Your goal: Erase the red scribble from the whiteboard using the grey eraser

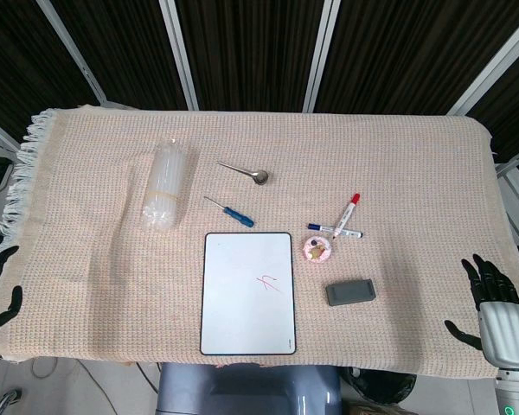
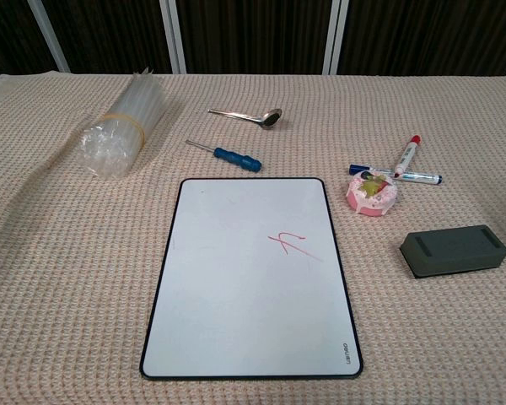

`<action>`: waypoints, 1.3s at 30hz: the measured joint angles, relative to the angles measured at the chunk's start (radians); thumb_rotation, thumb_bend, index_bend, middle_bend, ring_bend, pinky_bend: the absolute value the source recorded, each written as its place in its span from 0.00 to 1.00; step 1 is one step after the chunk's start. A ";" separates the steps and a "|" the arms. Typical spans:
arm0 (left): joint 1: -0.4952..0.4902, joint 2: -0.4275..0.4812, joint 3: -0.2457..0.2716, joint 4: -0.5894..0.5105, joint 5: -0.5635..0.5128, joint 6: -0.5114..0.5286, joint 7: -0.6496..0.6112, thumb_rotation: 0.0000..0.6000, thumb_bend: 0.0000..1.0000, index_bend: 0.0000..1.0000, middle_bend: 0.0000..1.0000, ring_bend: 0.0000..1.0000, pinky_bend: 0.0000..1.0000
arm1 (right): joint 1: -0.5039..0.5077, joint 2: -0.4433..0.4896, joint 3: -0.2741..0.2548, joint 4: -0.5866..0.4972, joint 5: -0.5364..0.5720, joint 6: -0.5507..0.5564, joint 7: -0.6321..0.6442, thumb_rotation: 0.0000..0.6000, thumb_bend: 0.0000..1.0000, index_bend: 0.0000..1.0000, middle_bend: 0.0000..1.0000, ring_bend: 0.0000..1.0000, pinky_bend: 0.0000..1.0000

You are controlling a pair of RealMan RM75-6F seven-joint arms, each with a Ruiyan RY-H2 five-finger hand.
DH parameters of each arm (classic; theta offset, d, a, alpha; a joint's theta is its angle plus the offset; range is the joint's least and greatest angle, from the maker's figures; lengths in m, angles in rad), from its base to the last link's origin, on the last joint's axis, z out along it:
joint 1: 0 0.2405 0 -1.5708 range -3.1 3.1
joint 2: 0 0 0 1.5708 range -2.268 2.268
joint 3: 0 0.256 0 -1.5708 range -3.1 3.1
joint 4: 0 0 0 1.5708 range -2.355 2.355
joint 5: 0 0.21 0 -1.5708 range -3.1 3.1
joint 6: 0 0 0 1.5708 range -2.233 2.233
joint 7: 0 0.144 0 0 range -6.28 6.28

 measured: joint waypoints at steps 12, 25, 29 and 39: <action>0.002 0.001 0.000 0.001 0.003 0.006 -0.004 1.00 0.48 0.14 0.01 0.00 0.04 | 0.001 -0.001 0.001 0.000 0.001 -0.002 0.002 1.00 0.15 0.00 0.02 0.05 0.15; 0.002 -0.002 -0.001 -0.001 0.003 0.006 -0.005 1.00 0.48 0.14 0.01 0.00 0.04 | 0.006 0.014 -0.009 -0.007 0.003 -0.028 0.018 1.00 0.14 0.00 0.02 0.05 0.15; 0.003 -0.005 -0.005 -0.002 0.000 0.010 -0.005 1.00 0.48 0.14 0.01 0.00 0.04 | 0.013 0.040 -0.022 -0.024 -0.005 -0.055 0.069 1.00 0.14 0.00 0.02 0.05 0.15; 0.002 -0.011 -0.005 0.000 -0.005 0.007 0.006 1.00 0.48 0.14 0.01 0.00 0.04 | 0.108 0.119 -0.053 -0.009 -0.040 -0.248 0.186 1.00 0.14 0.01 0.08 0.06 0.15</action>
